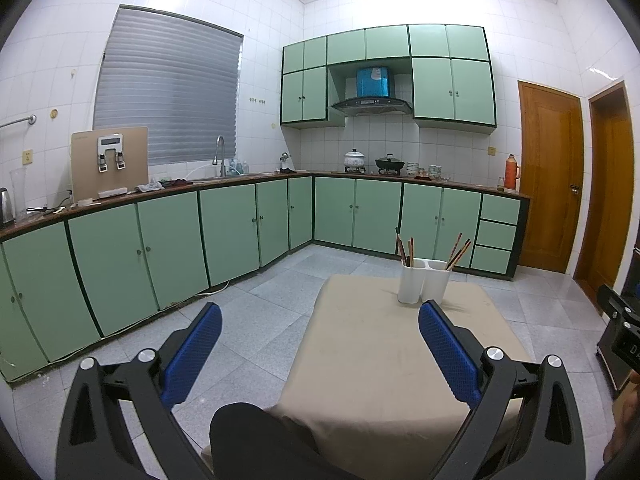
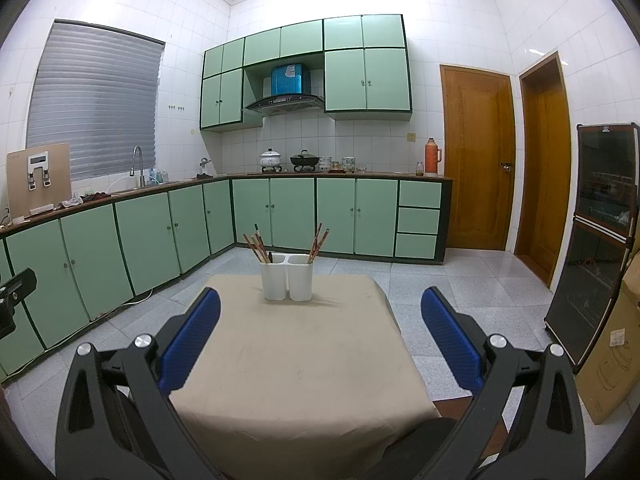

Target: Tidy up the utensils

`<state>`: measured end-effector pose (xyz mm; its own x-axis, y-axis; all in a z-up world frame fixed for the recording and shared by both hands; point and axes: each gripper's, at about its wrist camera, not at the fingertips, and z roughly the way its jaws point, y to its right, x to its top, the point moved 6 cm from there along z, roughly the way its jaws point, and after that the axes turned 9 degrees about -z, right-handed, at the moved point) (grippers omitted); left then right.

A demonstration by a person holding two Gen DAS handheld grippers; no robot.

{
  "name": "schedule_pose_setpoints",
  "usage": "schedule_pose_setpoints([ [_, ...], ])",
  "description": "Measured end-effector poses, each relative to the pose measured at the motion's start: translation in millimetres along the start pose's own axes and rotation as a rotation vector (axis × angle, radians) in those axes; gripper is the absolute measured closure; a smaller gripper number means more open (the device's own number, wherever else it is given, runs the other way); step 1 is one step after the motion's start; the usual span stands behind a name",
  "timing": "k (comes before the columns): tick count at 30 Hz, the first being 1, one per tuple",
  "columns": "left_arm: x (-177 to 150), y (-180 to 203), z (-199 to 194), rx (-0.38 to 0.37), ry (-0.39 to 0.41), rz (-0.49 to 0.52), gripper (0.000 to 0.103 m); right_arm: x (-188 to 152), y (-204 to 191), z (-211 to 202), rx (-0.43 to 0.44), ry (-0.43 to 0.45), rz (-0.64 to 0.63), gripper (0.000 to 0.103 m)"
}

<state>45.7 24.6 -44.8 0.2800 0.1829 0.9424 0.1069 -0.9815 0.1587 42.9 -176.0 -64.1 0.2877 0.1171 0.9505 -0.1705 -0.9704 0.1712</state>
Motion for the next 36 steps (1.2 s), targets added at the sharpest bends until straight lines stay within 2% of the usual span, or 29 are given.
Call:
schedule_pose_setpoints([
  [36, 1.2, -0.4, -0.1, -0.002, -0.002, -0.001, 0.006, -0.8, -1.1, -0.6, 0.002, -0.003, 0.004, 0.006],
])
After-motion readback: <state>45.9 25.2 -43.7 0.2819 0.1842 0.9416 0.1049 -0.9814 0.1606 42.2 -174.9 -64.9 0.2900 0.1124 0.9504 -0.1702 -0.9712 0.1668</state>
